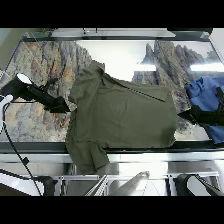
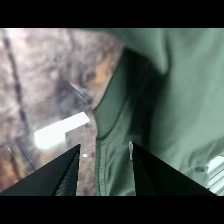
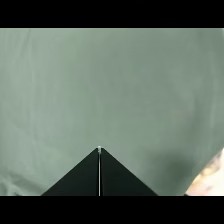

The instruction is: Fold the shirts.

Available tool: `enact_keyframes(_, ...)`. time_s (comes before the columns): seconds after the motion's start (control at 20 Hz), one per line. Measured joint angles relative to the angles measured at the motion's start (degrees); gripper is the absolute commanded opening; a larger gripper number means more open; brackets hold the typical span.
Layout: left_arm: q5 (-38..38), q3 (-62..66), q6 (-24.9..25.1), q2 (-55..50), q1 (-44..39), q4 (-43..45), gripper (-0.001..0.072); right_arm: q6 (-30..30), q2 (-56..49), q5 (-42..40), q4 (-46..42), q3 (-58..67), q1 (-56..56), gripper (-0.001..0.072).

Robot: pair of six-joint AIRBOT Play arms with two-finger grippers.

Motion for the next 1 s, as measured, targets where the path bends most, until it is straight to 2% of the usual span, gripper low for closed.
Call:
enact_keyframes(0.2,0.9,-3.6,1.5,-0.5,-0.7,-0.9,0.0332,0.0,0.3,0.7,0.8,-0.7,0.0,0.0009)
enact_keyframes(0.55,-5.0,-5.1,2.6,-3.0,-3.4,-1.2,0.0330,0.0,0.4,2.1,1.1,-0.9,0.0,0.0009)
enact_keyframes(0.85,-5.6,-7.8,3.1,-0.5,-1.3,0.3,0.0318,-0.1,0.4,2.4,1.1,-0.9,0.0,0.0009)
enact_keyframes(0.95,-4.4,-11.5,4.0,1.1,-0.6,0.1,0.0034,-0.3,0.4,2.5,1.1,-0.9,0.0,0.0009)
enact_keyframes(1.0,-3.1,-13.4,4.8,1.7,-0.4,-0.4,0.0017,-0.3,0.4,2.5,1.1,-0.9,0.0,0.0009)
